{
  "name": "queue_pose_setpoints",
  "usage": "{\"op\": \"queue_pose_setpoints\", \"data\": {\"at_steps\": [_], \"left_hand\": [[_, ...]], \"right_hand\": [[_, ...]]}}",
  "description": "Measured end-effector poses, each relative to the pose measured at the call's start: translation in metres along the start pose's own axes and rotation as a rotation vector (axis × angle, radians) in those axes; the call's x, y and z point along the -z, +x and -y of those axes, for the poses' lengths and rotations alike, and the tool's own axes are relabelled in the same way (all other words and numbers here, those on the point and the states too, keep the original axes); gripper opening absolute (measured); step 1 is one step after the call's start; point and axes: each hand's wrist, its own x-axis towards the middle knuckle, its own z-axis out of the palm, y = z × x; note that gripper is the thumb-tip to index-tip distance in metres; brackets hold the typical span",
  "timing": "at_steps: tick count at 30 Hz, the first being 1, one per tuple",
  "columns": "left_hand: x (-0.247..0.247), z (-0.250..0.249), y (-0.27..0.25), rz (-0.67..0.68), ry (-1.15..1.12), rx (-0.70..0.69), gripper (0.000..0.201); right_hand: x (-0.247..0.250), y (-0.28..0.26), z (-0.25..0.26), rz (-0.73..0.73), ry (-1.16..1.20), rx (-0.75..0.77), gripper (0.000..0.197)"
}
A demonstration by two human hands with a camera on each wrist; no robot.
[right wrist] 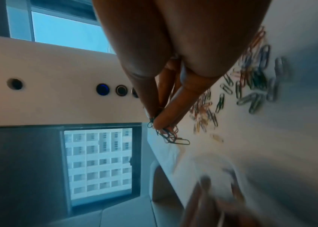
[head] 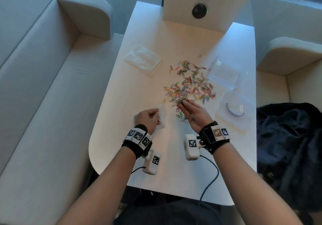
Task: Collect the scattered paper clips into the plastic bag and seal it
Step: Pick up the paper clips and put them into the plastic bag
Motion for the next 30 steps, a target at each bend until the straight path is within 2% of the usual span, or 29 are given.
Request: {"op": "queue_pose_setpoints", "data": {"at_steps": [2, 4, 9, 12, 15, 19, 21, 24, 25, 26, 29, 30], "left_hand": [[-0.002, -0.004, -0.004, 0.003, -0.017, -0.019, 0.026], [-0.003, -0.006, -0.011, 0.008, -0.028, -0.045, 0.024], [-0.007, -0.001, -0.027, 0.041, 0.075, -0.106, 0.022], [-0.012, 0.004, -0.037, 0.072, 0.1, -0.122, 0.022], [-0.02, 0.005, -0.043, 0.096, 0.136, -0.128, 0.023], [-0.031, 0.003, -0.044, 0.104, 0.142, -0.101, 0.022], [-0.031, 0.001, -0.04, 0.073, 0.139, -0.075, 0.022], [-0.02, -0.004, -0.03, 0.023, 0.139, -0.055, 0.023], [-0.013, -0.006, -0.026, 0.008, 0.133, -0.05, 0.023], [-0.005, -0.008, -0.023, -0.005, 0.123, -0.05, 0.023], [0.023, -0.008, -0.017, -0.064, 0.086, -0.053, 0.023], [0.032, -0.007, -0.017, -0.084, 0.082, -0.049, 0.024]], "right_hand": [[-0.011, -0.014, -0.018, 0.019, -0.032, -0.021, 0.012], [-0.015, -0.022, -0.04, -0.024, -0.154, 0.002, 0.011], [-0.001, -0.022, -0.07, -0.218, -0.674, 0.127, 0.016], [0.001, -0.022, -0.068, -0.214, -0.831, 0.078, 0.029], [0.0, -0.027, -0.058, -0.181, -0.982, 0.093, 0.024], [0.004, -0.027, -0.044, -0.088, -1.439, 0.266, 0.021], [0.009, -0.024, -0.035, -0.081, -1.463, 0.35, 0.024], [0.026, -0.023, -0.021, -0.099, -1.392, 0.641, 0.028], [0.033, -0.025, -0.023, -0.018, -1.436, 0.711, 0.027], [0.04, -0.028, -0.03, 0.124, -1.508, 0.741, 0.027], [0.063, -0.042, -0.075, 0.723, -1.858, 0.689, 0.028], [0.07, -0.044, -0.095, 0.921, -1.974, 0.704, 0.034]]}}
